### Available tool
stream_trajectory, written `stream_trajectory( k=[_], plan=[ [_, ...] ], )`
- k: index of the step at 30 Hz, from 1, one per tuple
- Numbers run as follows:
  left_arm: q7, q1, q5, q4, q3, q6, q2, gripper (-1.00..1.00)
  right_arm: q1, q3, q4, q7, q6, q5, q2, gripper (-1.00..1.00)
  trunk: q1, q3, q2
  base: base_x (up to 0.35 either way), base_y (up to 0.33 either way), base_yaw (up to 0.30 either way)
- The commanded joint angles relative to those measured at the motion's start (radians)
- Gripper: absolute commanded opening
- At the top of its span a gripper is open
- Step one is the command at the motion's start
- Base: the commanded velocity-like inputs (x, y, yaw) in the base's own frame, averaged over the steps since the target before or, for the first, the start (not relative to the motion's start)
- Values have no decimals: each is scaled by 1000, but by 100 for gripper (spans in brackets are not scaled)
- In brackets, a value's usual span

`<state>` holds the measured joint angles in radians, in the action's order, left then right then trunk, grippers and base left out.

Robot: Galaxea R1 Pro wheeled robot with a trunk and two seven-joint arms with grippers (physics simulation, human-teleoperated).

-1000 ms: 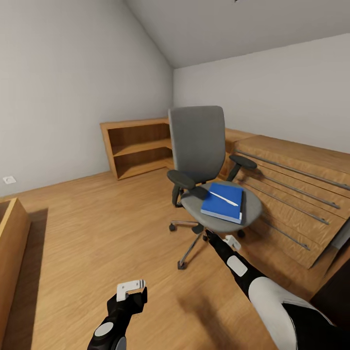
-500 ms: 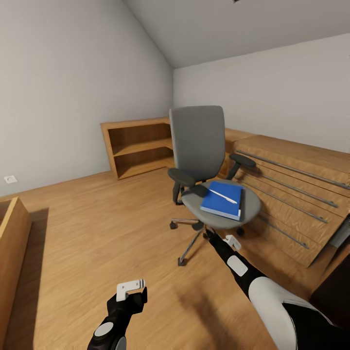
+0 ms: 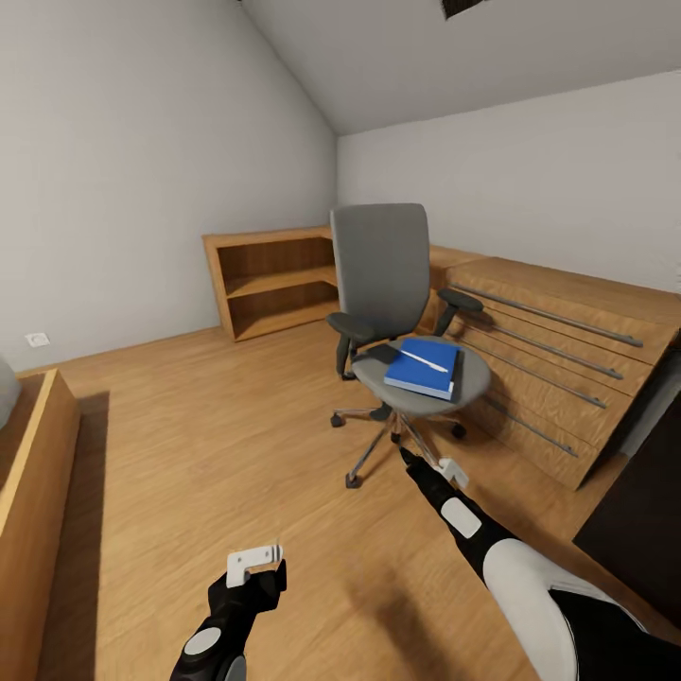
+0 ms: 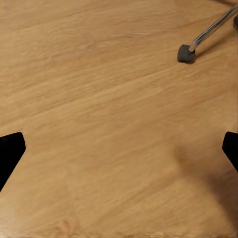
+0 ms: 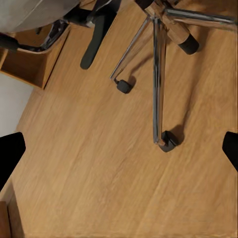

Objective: In the bedroom, organize the workspace by keeping the computer under the desk, ensuring the monitor is on the desk, placing the keyboard on the desk next to the monitor, placing the mouse on the desk next to the keyboard, moving the folder from the swivel chair onto the desk next to the mouse, stacking the notebook on top of the folder with the pen on top of the notebook, and positioning the swivel chair next to the desk.

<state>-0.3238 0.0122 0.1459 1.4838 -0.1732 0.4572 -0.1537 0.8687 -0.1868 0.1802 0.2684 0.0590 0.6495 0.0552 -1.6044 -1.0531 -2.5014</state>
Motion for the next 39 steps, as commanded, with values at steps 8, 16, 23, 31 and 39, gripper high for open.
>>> stream_trajectory(
  k=[8, 16, 23, 31, 39],
  plan=[
    [-11, 1, 11, 3, -3, 2, 0, 100, 0, -6, -4, -52, 0, -3, 3, 100, 2, 7, 0, -174, 0, 0],
    [-13, 0, 11, 1, -2, 2, 0, 100, 0, 55, -49, -154, 2, -87, 21, 100, 12, 36, 15, -23, 0, 0],
    [-14, 1, 11, 0, -1, 3, 0, 100, -1, 125, -106, -312, 8, -243, 35, 100, 39, 58, 64, -3, 0, 0],
    [-15, 1, 12, -22, 2, 3, 1, 100, -62, 137, -165, -358, 60, -286, 31, 100, 70, 83, 120, 0, 0, 0],
    [-16, 0, 13, -82, 5, 2, 0, 100, -185, 145, -179, -365, 246, -365, 20, 100, 100, 108, 176, 0, 0, 0]
  ],
)
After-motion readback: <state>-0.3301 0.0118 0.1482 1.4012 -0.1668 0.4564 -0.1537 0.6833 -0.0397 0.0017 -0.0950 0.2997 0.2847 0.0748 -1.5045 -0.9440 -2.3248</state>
